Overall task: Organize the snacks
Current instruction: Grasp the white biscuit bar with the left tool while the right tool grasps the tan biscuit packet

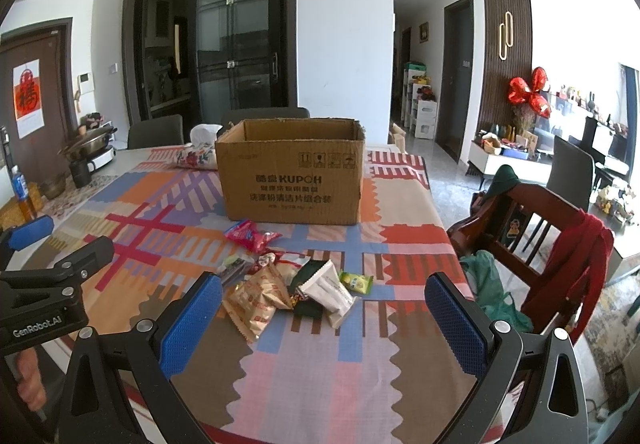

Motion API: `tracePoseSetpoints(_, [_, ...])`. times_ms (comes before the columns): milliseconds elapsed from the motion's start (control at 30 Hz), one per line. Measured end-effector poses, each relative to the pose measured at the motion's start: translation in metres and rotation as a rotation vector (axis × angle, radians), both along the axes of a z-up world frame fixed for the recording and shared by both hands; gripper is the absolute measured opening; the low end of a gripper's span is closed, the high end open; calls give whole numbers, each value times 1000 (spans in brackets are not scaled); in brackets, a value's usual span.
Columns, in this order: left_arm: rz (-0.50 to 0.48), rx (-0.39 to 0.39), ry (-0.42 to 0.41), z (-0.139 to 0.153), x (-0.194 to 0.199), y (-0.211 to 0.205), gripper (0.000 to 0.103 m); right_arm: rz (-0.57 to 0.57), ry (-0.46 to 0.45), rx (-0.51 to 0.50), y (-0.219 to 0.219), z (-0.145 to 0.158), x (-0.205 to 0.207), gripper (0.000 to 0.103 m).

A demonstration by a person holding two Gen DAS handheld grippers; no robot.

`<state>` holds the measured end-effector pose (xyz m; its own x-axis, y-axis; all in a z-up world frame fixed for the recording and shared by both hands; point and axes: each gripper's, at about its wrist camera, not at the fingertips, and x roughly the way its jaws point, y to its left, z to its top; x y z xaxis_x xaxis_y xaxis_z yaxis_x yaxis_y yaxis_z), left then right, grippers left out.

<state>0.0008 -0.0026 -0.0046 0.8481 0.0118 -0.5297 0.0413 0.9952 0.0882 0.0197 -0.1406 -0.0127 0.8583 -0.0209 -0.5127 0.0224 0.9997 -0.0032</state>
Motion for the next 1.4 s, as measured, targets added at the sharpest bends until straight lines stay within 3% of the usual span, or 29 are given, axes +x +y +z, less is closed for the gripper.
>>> tracePoseSetpoints(167, [-28, -1, 27, -17, 9, 6, 102, 46, 37, 12, 6, -17, 17, 103])
tracePoseSetpoints(333, [-97, 15, 58, -30, 25, 4, 94, 106, 72, 40, 10, -34, 37, 99])
tracePoseSetpoints(700, [-249, -29, 213, -64, 70, -4, 64, 203, 246, 172, 12, -78, 87, 83])
tracePoseSetpoints(833, [-284, -39, 254, -77, 86, -9, 57, 207, 312, 204, 12, -95, 99, 77])
tracePoseSetpoints(1033, [-313, -71, 332, -94, 107, -11, 50, 214, 357, 210, 12, -108, 113, 76])
tracePoseSetpoints(1267, [-317, -136, 416, -112, 129, -17, 39, 239, 380, 208, 17, -111, 124, 67])
tracePoseSetpoints(1400, [-310, -136, 439, -121, 137, -22, 35, 259, 401, 215, 20, -115, 127, 63])
